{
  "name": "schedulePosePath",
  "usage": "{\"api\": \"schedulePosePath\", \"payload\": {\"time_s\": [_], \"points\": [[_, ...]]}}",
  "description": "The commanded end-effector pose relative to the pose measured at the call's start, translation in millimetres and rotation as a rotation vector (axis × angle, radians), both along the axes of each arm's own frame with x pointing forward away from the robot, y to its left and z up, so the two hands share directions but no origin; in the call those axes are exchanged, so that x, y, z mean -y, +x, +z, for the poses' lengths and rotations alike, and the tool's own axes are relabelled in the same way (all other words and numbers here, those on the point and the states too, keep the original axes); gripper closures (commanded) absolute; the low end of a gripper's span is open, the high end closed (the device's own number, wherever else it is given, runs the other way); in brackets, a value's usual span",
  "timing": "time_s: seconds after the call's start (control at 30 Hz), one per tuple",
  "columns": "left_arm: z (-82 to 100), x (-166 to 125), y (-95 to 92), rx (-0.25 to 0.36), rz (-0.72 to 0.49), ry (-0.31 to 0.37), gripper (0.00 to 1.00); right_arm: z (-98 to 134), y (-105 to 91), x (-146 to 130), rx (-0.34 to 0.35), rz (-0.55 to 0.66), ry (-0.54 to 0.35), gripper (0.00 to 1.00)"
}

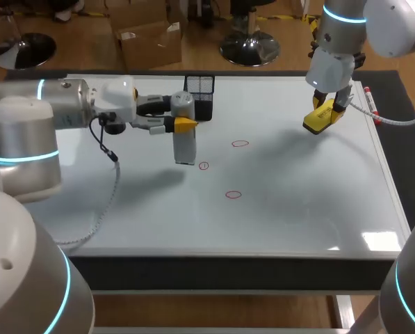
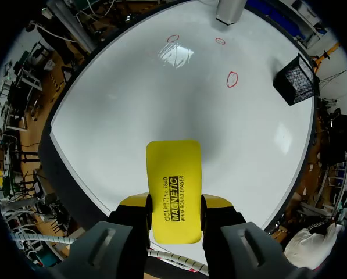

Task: Pick up the inspection probe, press it on each red-marked spot on the whiteboard one by one, put down the probe, pick up the eraser, and wipe off all the red marks.

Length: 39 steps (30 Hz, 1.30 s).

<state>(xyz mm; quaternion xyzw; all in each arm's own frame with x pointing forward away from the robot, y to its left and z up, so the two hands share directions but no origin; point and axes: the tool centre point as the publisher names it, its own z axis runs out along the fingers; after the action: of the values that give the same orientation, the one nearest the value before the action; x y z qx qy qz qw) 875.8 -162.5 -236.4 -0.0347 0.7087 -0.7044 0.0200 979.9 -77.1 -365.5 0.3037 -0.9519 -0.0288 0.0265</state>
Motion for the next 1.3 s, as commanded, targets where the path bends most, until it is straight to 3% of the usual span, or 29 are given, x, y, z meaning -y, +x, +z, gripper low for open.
{"api": "schedulePosePath", "payload": {"time_s": [0.03,0.5,1.3], "points": [[-8.0,11.7,3.7,0.003,0.008,-0.009,1.00,0.5,0.4,0.3,-0.001,0.001,-0.003,1.00],[-25.8,29.9,11.0,0.017,0.030,-0.041,1.00,0.5,0.4,0.3,-0.001,0.001,-0.003,1.00],[-32.0,37.6,16.2,-0.002,0.020,-0.024,1.00,0.5,0.4,0.3,-0.001,0.001,-0.003,1.00]]}}
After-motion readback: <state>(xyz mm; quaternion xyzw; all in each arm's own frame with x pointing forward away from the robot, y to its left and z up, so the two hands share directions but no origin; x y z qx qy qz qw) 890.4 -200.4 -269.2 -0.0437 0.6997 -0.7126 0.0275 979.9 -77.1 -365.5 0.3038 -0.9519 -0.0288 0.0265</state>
